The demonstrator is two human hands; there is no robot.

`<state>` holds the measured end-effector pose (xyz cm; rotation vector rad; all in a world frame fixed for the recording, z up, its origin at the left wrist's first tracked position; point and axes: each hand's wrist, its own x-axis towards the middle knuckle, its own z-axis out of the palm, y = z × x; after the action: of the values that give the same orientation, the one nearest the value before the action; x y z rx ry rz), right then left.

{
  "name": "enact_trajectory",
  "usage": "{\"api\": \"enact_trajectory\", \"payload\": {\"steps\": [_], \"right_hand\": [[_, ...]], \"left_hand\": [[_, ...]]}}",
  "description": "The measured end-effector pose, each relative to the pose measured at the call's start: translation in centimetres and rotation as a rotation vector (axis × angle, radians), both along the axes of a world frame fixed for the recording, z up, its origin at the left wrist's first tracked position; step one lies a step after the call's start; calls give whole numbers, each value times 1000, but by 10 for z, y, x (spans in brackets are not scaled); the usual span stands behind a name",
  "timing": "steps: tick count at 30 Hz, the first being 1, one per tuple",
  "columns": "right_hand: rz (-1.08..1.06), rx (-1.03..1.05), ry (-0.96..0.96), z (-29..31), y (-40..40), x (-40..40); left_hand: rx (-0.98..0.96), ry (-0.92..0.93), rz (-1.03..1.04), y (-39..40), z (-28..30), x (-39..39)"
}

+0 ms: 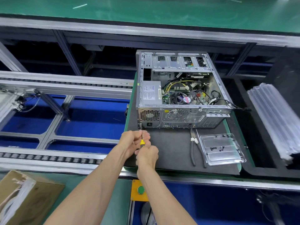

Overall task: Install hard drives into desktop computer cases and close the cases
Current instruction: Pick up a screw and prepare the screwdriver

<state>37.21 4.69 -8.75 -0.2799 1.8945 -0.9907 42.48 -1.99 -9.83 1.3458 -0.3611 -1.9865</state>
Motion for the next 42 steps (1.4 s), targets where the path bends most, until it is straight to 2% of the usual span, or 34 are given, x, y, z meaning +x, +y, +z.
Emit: {"api": "enact_trajectory", "payload": {"steps": [4,8,11,13,16,18,25,29,30,31,34,35,36,38,42], "right_hand": [[-17,-73,5,0,5,0],[93,-103,258,2,8,-3],[151,6,340,3,6,-1],[137,43,228,-1,2,0],[5,-1,-82,-2,-5,1],[-54,-39,-146,0,-2,2],[63,-137,287,3,12,-3],[176,-85,486,-3,13,-8],[188,-63,468,-5,12,-9],[164,-58,370,-6,10,-9],[-73,-69,-208,0,6,-5],[-131,-73,-332,3,5,-6],[-138,-72,-366,3,4,-7],[-60,-68,-280,6,5,-8],[118,-117,218,8,13,-13]], "left_hand": [[9,-85,92,-2,3,-1],[14,-102,115,-3,2,-2],[-9,-110,115,-2,-1,-2],[-18,-86,104,0,-4,0],[2,-18,27,3,-4,2],[11,-5,1,2,-2,3],[-2,-38,39,2,4,-3],[-60,-95,59,4,2,-5],[-72,-96,55,5,1,-4],[-78,-96,41,6,0,-3],[-78,-86,-47,8,0,3],[-78,-82,-76,9,2,5],[-78,-75,-90,9,3,6],[-83,-88,-57,8,4,5],[-103,-112,33,6,3,-1]]}}
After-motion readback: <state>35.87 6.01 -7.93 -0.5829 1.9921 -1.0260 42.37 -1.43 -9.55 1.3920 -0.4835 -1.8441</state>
